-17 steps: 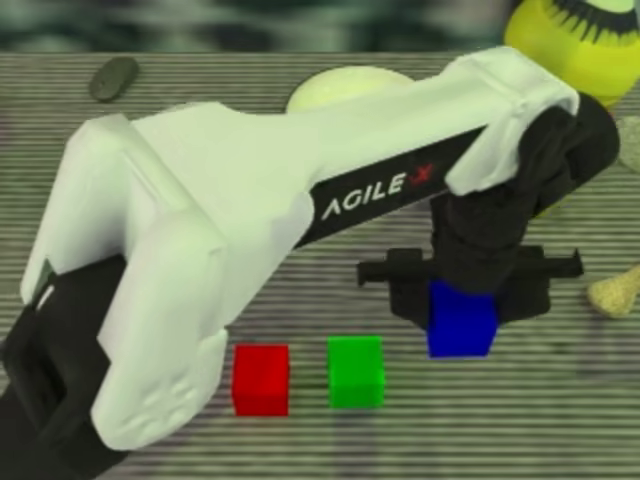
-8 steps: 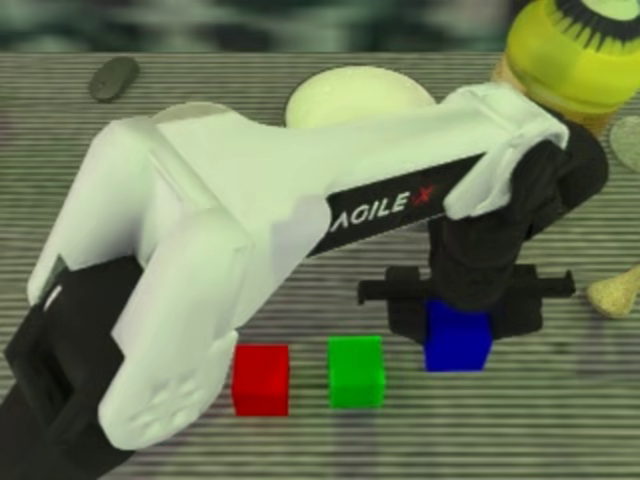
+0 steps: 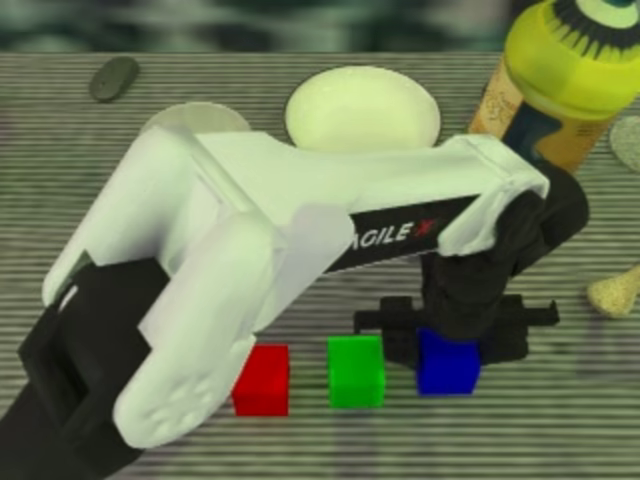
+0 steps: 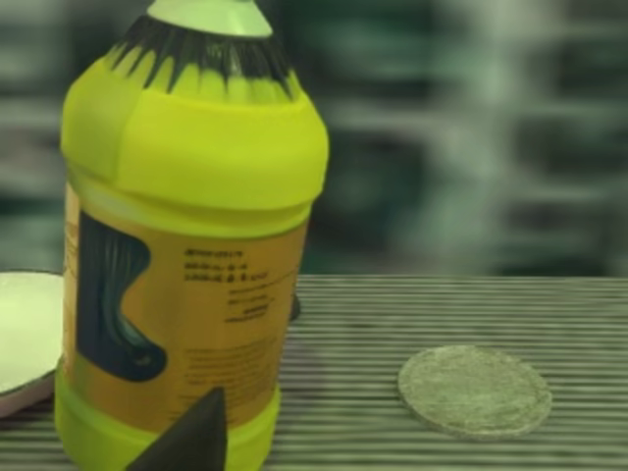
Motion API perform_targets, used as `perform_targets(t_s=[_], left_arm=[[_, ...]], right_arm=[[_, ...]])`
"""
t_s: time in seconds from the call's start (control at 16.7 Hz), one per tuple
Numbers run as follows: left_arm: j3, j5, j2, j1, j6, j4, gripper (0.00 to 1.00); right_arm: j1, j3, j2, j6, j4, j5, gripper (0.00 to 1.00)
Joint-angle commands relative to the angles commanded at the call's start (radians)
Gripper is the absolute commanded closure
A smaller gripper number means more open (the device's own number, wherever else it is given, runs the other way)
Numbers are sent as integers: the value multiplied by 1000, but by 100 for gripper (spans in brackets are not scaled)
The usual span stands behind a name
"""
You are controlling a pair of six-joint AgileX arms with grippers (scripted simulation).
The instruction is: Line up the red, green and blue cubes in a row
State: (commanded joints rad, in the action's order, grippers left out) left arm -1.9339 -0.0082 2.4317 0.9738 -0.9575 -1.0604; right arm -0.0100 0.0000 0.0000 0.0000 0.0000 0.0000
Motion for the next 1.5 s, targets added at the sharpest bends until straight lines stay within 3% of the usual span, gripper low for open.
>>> perform_targets(t_s=[0.06, 0.84, 1.5], left_arm=[[0, 0, 0, 0, 0, 0, 100], [0, 0, 0, 0, 0, 0, 2], [-15, 0, -3, -3, -1, -17, 0]], right_arm=[[0, 0, 0, 0, 0, 0, 0], [0, 0, 0, 0, 0, 0, 0], [0, 0, 0, 0, 0, 0, 0]])
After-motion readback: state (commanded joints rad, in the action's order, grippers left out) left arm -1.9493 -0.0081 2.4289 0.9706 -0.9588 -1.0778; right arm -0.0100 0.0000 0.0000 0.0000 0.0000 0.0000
